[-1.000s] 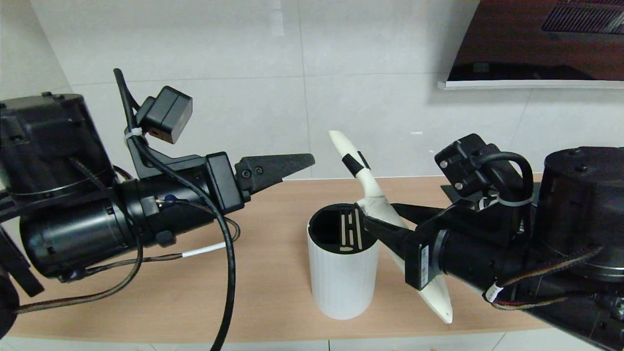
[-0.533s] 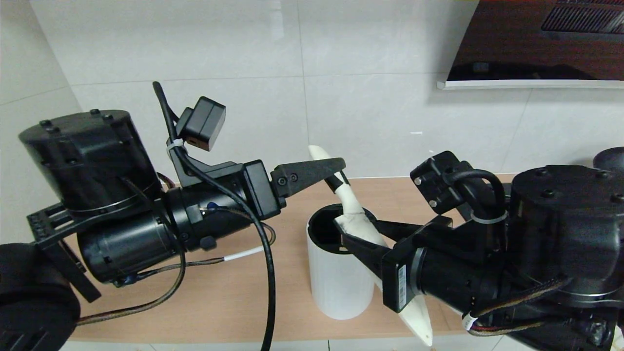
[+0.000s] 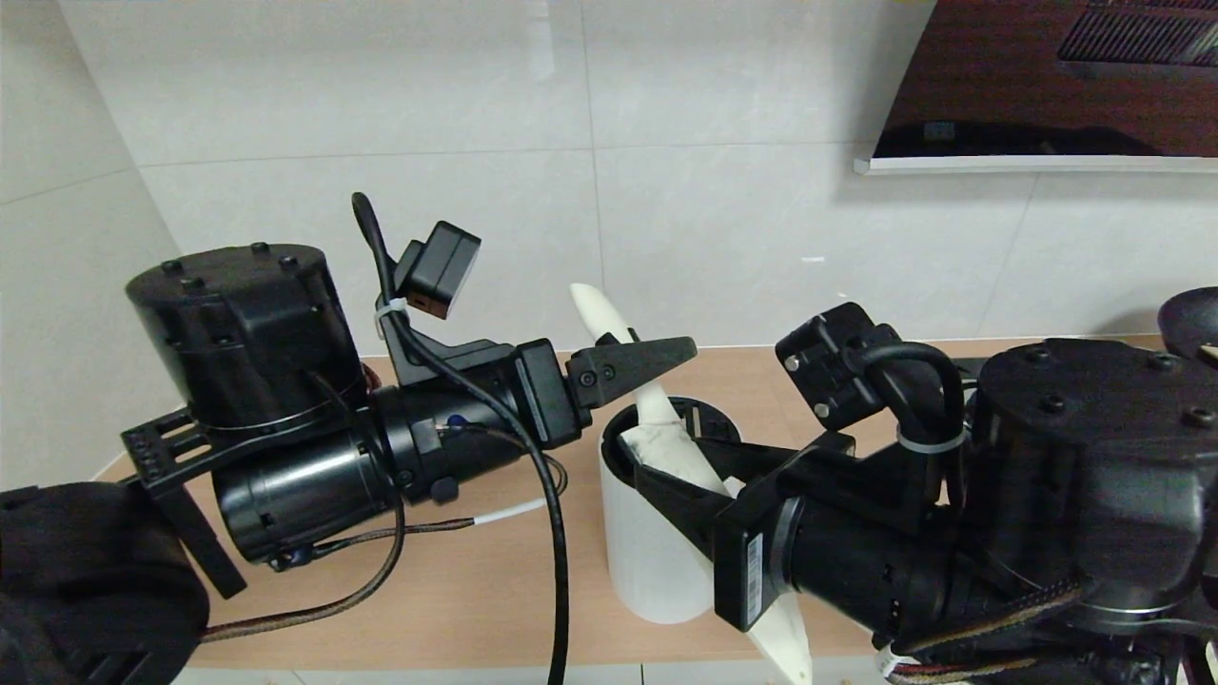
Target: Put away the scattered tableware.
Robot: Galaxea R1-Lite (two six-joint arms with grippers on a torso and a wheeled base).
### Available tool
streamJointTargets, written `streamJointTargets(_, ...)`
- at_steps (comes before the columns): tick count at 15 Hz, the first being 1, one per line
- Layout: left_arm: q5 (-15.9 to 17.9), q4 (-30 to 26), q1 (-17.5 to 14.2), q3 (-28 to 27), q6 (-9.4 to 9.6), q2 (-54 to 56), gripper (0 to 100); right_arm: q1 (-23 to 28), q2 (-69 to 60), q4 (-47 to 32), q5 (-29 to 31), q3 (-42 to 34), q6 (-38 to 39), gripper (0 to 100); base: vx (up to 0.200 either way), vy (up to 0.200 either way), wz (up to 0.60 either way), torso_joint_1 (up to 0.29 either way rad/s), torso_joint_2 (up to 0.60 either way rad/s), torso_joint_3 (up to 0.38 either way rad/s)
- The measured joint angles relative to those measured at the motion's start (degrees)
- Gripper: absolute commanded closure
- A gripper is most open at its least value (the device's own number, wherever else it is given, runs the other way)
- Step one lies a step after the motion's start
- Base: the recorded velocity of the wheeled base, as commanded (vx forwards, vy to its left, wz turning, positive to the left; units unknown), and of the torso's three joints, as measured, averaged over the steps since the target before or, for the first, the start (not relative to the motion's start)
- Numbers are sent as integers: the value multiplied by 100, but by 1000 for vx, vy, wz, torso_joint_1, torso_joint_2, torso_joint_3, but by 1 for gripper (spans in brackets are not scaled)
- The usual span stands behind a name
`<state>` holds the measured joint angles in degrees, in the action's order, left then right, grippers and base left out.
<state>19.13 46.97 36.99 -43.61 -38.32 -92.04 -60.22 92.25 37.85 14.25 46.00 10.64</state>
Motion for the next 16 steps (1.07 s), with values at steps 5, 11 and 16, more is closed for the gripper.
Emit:
streamJointTargets(5,-123,213,0,-2,0,-44,0,-107,-18,2,-2,-74,0,100,0,0,0,0,0,0)
streamJointTargets(11,-304,222,-16,-20,28,-169,0,-140,-63,9,-2,-110,-9,100,0,0,0,0,0,0)
streamJointTargets(16,-340,224,-17,-29,33,-173,0,-138,-85,9,0,-138,-28,100,0,0,0,0,0,0)
